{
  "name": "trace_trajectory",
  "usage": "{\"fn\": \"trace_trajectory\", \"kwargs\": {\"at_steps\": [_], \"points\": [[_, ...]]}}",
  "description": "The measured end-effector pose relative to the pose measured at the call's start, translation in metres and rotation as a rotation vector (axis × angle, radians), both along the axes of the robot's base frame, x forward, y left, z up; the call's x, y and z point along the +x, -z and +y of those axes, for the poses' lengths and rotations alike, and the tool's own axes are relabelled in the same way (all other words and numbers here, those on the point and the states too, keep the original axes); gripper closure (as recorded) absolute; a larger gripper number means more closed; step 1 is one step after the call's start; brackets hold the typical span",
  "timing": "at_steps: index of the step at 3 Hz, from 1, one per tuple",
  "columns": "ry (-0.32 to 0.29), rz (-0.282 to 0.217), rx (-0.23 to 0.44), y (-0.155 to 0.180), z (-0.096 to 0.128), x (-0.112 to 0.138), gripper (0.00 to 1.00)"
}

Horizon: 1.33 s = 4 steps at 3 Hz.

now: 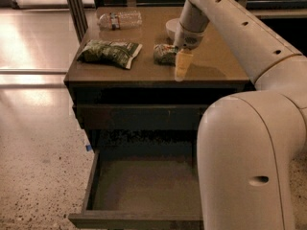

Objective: Place 7up can into middle drawer

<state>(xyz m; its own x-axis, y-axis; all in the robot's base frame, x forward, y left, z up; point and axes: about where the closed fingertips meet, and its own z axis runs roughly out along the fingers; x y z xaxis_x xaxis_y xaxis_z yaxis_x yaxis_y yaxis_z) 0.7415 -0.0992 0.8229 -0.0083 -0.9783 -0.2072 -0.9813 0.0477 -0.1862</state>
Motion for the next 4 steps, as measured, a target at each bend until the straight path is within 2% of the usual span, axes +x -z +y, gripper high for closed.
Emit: {"fn": "trace_trajectory", "kwargs": {"at_steps": [3, 4], "points": [[0.0, 0.0, 0.0, 0.0, 0.0, 0.0, 0.88], [0.0, 0.0, 0.0, 0.0, 0.0, 0.0, 1.0]]}}
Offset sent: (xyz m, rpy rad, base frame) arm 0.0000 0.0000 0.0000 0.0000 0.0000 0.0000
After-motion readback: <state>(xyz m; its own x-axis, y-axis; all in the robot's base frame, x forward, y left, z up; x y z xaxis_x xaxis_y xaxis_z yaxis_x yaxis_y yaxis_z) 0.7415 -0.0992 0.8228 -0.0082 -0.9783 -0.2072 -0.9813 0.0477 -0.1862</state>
